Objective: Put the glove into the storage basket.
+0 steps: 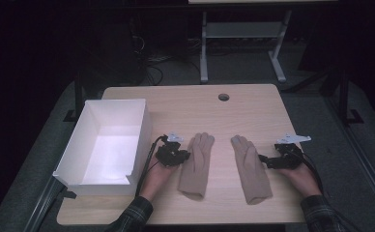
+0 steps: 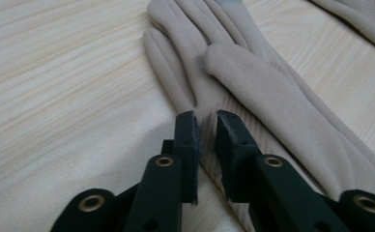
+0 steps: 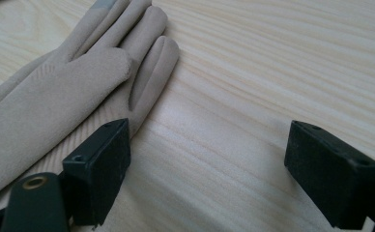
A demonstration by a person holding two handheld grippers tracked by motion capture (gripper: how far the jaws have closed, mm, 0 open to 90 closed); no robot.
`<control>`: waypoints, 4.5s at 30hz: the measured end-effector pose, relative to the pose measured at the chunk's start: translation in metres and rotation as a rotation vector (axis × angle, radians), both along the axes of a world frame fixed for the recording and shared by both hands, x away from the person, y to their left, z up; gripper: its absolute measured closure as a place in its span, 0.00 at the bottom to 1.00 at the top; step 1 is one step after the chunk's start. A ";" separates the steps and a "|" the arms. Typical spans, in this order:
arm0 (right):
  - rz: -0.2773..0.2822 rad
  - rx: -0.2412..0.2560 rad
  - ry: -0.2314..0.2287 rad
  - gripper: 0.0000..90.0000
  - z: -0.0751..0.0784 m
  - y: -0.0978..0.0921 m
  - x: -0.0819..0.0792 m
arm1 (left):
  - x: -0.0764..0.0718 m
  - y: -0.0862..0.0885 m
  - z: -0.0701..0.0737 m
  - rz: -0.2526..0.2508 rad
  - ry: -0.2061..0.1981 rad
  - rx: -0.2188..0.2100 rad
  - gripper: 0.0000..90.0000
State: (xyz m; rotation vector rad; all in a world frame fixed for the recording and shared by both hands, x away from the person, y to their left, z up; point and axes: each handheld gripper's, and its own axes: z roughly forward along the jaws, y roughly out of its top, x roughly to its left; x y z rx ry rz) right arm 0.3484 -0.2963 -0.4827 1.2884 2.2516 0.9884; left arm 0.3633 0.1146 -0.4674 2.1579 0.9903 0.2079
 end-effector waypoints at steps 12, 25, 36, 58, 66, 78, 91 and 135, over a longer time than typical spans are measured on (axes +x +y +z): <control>0.050 0.013 0.020 0.42 0.008 0.001 -0.006 | 0.003 0.001 0.006 -0.014 0.029 -0.047 0.99; 0.250 0.071 0.104 1.00 0.018 0.013 -0.024 | -0.002 0.004 0.023 -0.045 0.041 -0.154 0.99; 0.330 0.085 0.109 1.00 0.016 0.041 -0.019 | 0.002 -0.001 0.026 -0.062 0.044 -0.192 0.99; 0.417 0.105 0.095 1.00 0.013 0.083 -0.017 | 0.008 -0.027 0.037 -0.109 0.030 -0.241 0.99; 0.430 0.106 0.096 1.00 0.013 0.092 -0.016 | 0.010 -0.038 0.040 -0.124 0.028 -0.262 0.99; 0.442 0.106 0.091 1.00 0.012 0.103 -0.017 | 0.007 -0.066 0.048 -0.177 0.025 -0.284 0.99; 0.443 0.107 0.093 1.00 0.012 0.105 -0.018 | 0.004 -0.094 0.035 -0.234 0.060 -0.257 0.99; 0.079 0.038 -0.002 0.47 0.010 0.030 -0.002 | -0.036 -0.100 0.009 -0.355 0.094 -0.047 1.00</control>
